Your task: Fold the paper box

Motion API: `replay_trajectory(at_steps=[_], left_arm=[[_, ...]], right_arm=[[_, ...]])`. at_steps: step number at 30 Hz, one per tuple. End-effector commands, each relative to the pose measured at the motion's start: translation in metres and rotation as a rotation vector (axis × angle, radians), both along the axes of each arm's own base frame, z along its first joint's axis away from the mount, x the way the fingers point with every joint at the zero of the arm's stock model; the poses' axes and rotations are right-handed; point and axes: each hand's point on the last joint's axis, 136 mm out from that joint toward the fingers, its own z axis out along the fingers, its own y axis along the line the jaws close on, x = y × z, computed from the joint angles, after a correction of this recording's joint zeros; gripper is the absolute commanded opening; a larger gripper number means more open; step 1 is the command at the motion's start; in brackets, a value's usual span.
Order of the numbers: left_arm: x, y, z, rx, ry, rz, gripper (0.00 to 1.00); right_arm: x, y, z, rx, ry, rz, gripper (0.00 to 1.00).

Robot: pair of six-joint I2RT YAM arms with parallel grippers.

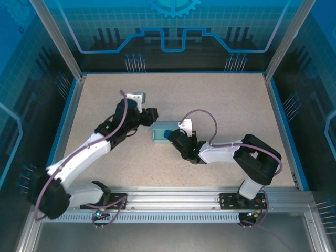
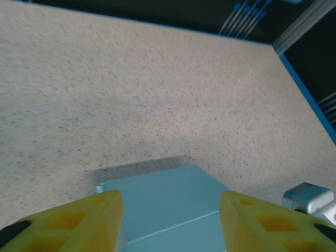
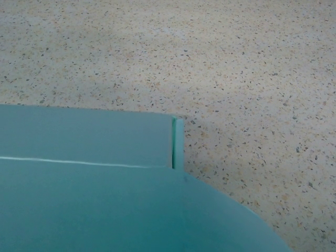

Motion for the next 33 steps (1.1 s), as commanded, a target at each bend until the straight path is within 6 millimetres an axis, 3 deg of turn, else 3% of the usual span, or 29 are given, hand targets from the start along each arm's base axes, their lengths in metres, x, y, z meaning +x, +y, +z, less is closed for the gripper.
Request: replay_trajectory(at_steps=[1,5,16,21,26,30,33], left_arm=[[0.000,-0.030,-0.022,-0.007,0.138,-0.162,0.51],[0.008,-0.049,-0.049,-0.014,0.229,-0.227,0.48],[-0.014,-0.062,-0.100,-0.007,0.330,-0.265,0.45],[-0.021,-0.065,-0.124,0.013,0.362,-0.253,0.44],[-0.025,-0.070,-0.135,0.027,0.372,-0.254,0.44],[-0.025,-0.070,-0.142,0.038,0.373,-0.248,0.44],[-0.026,-0.068,-0.148,0.045,0.375,-0.239,0.44]], right_arm=[[0.000,0.002,0.005,-0.019,-0.006,0.002,0.00],[0.001,-0.001,0.007,-0.025,-0.006,0.000,0.00],[-0.004,-0.008,0.012,-0.035,0.001,0.024,0.04],[-0.016,-0.010,0.012,-0.047,0.039,0.076,0.14],[-0.036,-0.020,0.008,-0.069,0.100,0.147,0.27],[-0.051,-0.026,0.017,-0.082,0.141,0.219,0.36],[-0.051,-0.026,0.026,-0.025,0.182,0.282,0.41]])
